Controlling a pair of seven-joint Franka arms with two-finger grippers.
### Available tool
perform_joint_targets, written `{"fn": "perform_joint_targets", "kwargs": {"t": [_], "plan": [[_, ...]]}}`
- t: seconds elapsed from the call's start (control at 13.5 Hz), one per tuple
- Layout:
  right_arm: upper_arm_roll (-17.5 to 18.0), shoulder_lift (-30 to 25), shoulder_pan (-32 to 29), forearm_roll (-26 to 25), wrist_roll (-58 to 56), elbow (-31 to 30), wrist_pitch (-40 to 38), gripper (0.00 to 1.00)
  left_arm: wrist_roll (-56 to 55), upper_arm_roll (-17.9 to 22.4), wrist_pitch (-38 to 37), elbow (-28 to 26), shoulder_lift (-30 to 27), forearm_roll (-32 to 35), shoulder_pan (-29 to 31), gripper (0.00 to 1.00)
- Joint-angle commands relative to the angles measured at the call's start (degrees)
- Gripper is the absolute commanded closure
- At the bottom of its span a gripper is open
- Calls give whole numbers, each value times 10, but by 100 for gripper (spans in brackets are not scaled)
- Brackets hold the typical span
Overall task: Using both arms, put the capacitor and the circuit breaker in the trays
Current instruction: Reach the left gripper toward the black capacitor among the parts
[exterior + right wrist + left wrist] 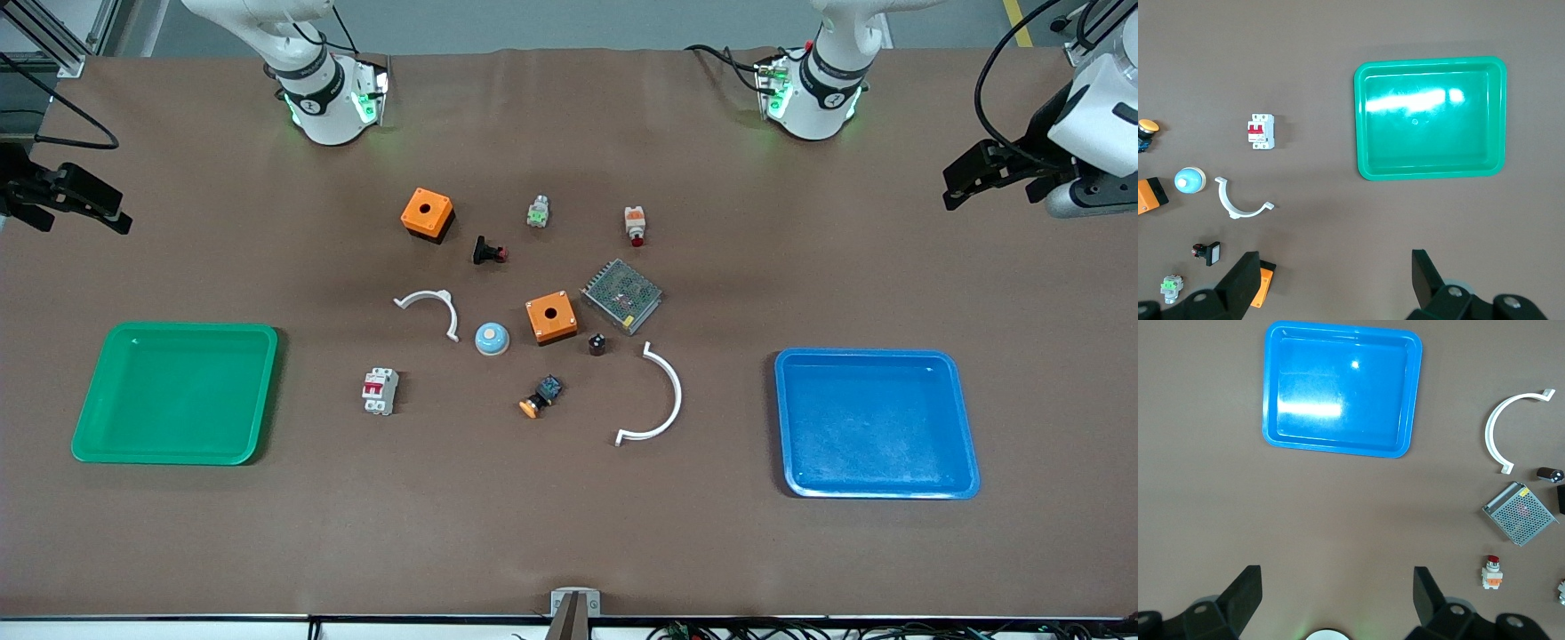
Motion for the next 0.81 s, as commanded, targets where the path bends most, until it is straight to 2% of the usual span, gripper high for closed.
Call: {"fn": "perform_joint_targets", "kwargs": {"t": [0.0,0.15,0.3,0.44,0.59,0.74], "plan": [[2,-17,-3,3,4,-16,4,0,-1,-3,-13,17,6,-1,4,0],[2,-16,-4,3,5,-16,4,0,-1,-3,-12,21,21,0,-4,0],[2,-16,-4,4,5,-16,4,0,-8,-12,-13,73,71,4,-15,0],[2,-16,-4,3,5,-16,4,0,-21,-20,-12,77,110,5,-44,0],[3,-14,-2,3,5,-13,5,0,-74,-21,-5,79,156,5,-98,0],[3,-14,-3,4,6,-10,1,0,-141,-21,37,82,203,13,-148,0]]}}
